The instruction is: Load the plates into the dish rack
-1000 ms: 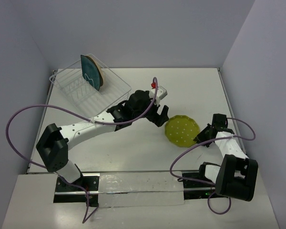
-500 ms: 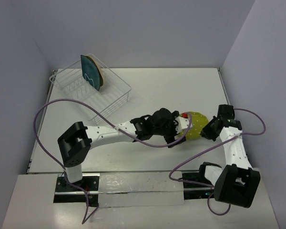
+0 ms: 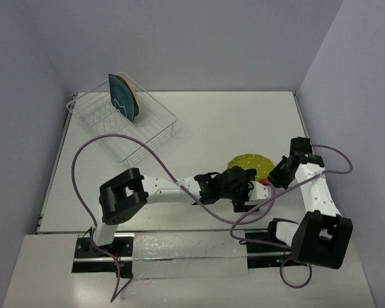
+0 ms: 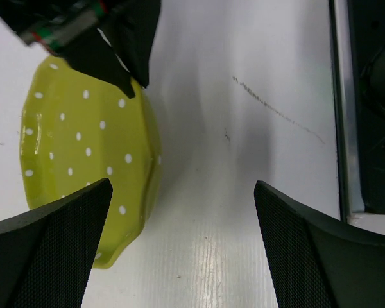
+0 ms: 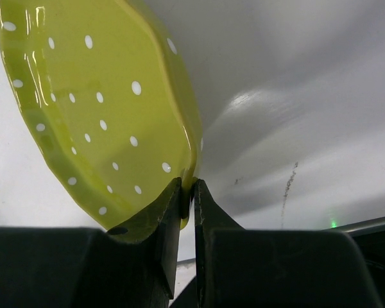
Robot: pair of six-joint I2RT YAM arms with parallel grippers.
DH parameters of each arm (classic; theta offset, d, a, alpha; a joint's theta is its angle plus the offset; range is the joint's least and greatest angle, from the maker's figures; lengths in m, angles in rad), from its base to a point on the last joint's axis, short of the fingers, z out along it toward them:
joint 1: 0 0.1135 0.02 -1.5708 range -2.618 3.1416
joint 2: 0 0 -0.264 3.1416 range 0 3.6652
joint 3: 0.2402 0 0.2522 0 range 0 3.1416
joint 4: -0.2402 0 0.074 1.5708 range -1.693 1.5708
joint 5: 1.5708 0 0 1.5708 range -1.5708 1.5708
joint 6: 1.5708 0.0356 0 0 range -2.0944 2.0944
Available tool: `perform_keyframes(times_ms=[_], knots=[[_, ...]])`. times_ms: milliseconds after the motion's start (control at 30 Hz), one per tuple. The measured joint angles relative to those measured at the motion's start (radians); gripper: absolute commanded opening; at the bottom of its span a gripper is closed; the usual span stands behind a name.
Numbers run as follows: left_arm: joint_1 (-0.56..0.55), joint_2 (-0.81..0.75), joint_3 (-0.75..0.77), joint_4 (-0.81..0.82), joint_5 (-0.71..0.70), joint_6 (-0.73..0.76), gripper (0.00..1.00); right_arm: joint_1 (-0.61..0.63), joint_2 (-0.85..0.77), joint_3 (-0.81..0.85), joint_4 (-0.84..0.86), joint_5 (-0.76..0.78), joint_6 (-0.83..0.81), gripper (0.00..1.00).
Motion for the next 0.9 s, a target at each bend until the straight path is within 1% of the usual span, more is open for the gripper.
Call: perform_keyframes(times_ms=[267, 400, 567, 667, 767, 800, 833, 867, 900], knots=[[-0.030, 0.042, 0.000, 0.078, -0.113, 0.073, 0.99, 0.015, 0.015, 0.030, -0.036, -0.015, -0.016, 0.00], [-0.039, 0.067, 0.000, 0.123, -0.171, 0.115, 0.93, 0.020, 0.015, 0.030, -0.054, -0.031, -0.028, 0.00], [-0.052, 0.111, 0.000, 0.152, -0.244, 0.190, 0.87, 0.022, 0.015, 0.030, -0.073, -0.072, -0.046, 0.00], [-0.055, 0.128, 0.000, 0.158, -0.278, 0.234, 0.80, 0.023, 0.015, 0.030, -0.087, -0.092, -0.052, 0.00], [-0.059, 0.137, -0.014, 0.183, -0.324, 0.289, 0.69, 0.024, 0.015, 0.030, -0.097, -0.110, -0.062, 0.00], [-0.061, 0.137, -0.024, 0.193, -0.341, 0.308, 0.64, 0.024, 0.015, 0.030, -0.100, -0.117, -0.065, 0.00], [-0.064, 0.137, -0.033, 0.202, -0.361, 0.326, 0.61, 0.025, 0.015, 0.030, -0.101, -0.122, -0.067, 0.00], [-0.067, 0.137, -0.042, 0.209, -0.380, 0.339, 0.61, 0.025, 0.015, 0.030, -0.102, -0.128, -0.069, 0.00], [-0.070, 0.137, -0.049, 0.216, -0.400, 0.352, 0.57, 0.025, 0.015, 0.030, -0.102, -0.132, -0.071, 0.00]])
